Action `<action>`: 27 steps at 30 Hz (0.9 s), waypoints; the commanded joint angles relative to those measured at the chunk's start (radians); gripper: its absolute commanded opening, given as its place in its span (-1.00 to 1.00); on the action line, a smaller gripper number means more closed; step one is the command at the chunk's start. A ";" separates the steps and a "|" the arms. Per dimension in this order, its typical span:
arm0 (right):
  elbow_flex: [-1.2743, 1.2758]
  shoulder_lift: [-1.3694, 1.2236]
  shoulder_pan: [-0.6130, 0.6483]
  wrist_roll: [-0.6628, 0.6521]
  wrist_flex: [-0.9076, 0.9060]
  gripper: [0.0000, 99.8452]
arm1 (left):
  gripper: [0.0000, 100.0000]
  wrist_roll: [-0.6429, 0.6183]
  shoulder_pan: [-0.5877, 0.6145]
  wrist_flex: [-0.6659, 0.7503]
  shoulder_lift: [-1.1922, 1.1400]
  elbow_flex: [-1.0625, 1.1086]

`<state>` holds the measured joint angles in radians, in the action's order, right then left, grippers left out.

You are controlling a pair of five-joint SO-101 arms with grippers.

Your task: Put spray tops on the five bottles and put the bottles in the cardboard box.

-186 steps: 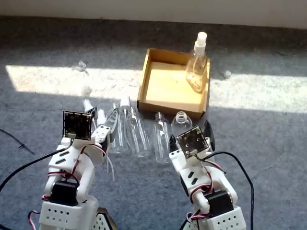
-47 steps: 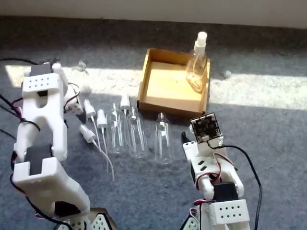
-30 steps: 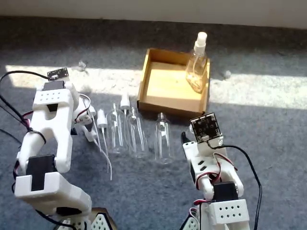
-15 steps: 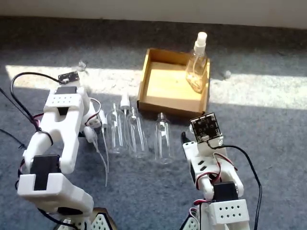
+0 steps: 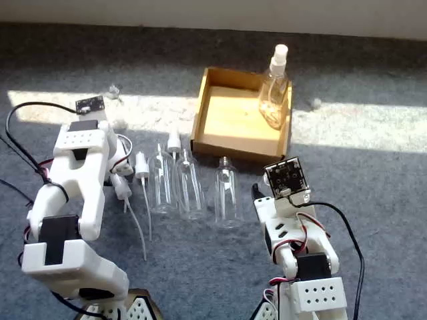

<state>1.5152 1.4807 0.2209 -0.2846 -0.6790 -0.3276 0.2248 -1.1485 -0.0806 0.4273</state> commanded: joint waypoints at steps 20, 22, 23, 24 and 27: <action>-0.010 0.012 0.007 0.009 -0.008 -0.99 | -0.70 0.117 0.010 -0.046 0.036 -0.016; -0.010 0.012 0.007 0.009 -0.008 -0.99 | -0.70 0.115 -0.018 -0.028 0.036 0.007; -0.010 0.012 0.007 0.011 -0.008 -0.99 | -0.70 0.115 -0.031 -0.021 0.036 0.015; -0.010 0.012 0.007 0.011 -0.008 -0.99 | -0.70 0.115 -0.044 -0.012 0.036 0.022; -0.010 0.012 0.007 0.011 -0.008 -0.99 | -0.70 0.115 -0.068 0.012 0.036 0.051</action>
<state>1.5152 1.4868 0.2209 -0.2846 -0.6820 -0.2018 0.2018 -1.1715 -0.0806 0.4595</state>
